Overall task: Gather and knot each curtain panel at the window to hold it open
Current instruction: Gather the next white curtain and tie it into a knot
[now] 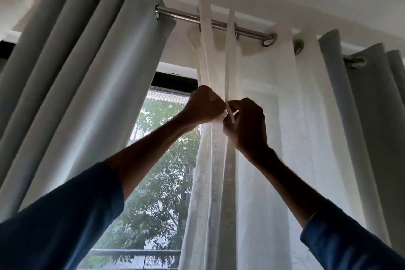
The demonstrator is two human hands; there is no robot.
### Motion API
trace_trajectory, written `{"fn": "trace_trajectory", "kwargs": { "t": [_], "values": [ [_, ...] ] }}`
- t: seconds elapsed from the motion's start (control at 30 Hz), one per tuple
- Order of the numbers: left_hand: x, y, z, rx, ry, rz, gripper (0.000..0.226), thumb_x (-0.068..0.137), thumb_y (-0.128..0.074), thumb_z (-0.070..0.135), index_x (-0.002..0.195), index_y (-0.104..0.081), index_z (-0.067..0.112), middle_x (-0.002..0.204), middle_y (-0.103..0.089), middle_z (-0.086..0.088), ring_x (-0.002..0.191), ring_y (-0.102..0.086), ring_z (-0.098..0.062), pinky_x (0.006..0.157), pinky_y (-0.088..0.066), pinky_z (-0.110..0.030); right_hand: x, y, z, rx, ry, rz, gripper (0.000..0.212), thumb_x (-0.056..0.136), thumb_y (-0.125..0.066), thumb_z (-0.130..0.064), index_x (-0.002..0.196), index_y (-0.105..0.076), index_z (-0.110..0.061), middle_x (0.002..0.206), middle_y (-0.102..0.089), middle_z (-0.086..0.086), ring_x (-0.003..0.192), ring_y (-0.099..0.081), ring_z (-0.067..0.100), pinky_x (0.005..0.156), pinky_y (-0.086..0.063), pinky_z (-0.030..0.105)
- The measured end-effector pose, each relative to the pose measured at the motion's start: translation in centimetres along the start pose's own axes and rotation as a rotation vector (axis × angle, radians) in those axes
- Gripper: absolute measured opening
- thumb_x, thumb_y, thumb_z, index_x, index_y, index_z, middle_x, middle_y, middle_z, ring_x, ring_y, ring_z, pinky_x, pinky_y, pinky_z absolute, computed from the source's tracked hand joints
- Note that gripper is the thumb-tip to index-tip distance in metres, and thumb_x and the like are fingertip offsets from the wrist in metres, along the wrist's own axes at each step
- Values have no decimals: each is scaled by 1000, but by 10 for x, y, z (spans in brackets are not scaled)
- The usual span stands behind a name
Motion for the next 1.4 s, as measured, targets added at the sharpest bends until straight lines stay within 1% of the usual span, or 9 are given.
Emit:
{"fn": "trace_trajectory", "kwargs": {
  "t": [0.23, 0.33, 0.5, 0.63, 0.73, 0.9, 1.07, 1.23, 1.4],
  "values": [
    [-4, -5, -7, -313, 225, 1, 24, 78, -61, 18, 73, -71, -3, 75, -74, -18, 69, -74, -24, 65, -62, -42, -13, 0, -4, -44, 67, -40, 20, 87, -74, -24, 105, -73, -17, 92, -65, 2, 71, -64, 16, 61, -48, 24],
    [-1, 1, -7, -129, 170, 125, 38, 69, -76, 35, 69, -69, -3, 63, -70, -13, 57, -69, -23, 53, -58, -29, -24, 2, -17, -36, 174, -73, 15, 89, -66, -24, 101, -72, -16, 93, -66, 1, 72, -63, 15, 63, -49, 23],
    [2, 3, -11, 193, 106, 180, 19, 65, -73, 14, 68, -61, 0, 52, -51, 1, 56, -56, -20, 49, -45, -22, -32, 6, -7, 33, 202, -147, 24, 98, -55, -41, 89, -71, -24, 89, -61, -12, 72, -58, 4, 63, -50, 23],
    [4, 0, -20, 277, 37, 190, 34, 71, -67, 18, 56, -36, 15, 59, -40, 1, 58, -45, -24, 44, -25, -20, -19, 40, 40, -167, 76, 84, 12, 89, -62, -31, 91, -70, -22, 104, -60, -6, 101, -56, 12, 67, -47, 23],
    [4, -1, -21, 297, -27, 181, 37, 75, -63, 19, 58, -30, 19, 61, -37, 2, 61, -43, -27, 45, -21, -22, -7, 57, 90, -297, -156, 141, 42, 85, -66, -33, 122, -60, -14, 132, -50, 9, 127, -43, 28, 93, -46, 39],
    [-3, -1, -25, 267, -78, 217, 11, 82, -60, 6, 90, -52, 3, 83, -55, -5, 71, -49, -22, 56, -33, -24, -1, 36, 149, -226, -480, -94, 85, 88, -71, -44, 149, -30, -1, 145, -43, 24, 134, -41, 41, 105, -39, 51],
    [-14, -8, -18, 178, -215, 241, 37, 86, -52, -3, 120, -41, 6, 71, -58, 3, 58, -59, -15, 48, -38, -14, 0, 32, 139, -208, -438, -41, 64, 91, -70, -24, 144, -40, -5, 129, -62, 19, 121, -58, 41, 96, -47, 45],
    [-22, -8, -15, 196, -287, 250, 62, 86, -45, -10, 138, -26, 18, 50, -44, -2, 41, -49, -23, 40, -43, -40, 7, 27, 110, -358, -257, -38, 64, 92, -67, -17, 148, -37, -7, 136, -52, 18, 123, -53, 35, 95, -47, 41],
    [-25, -6, -15, 208, -337, 219, 63, 87, -44, -10, 140, -29, 21, 45, -39, 1, 34, -38, -14, 33, -36, -37, 10, 32, 121, -308, -321, 41, 60, 93, -66, -19, 145, -40, -7, 136, -53, 17, 118, -57, 37, 93, -48, 44]
  ]
}}
Point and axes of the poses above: each hand's wrist, its own x-axis towards the middle knuckle, its own y-axis out of the back of the hand, z = x × y, the point moved 9 cm from there along x, towards the middle knuckle
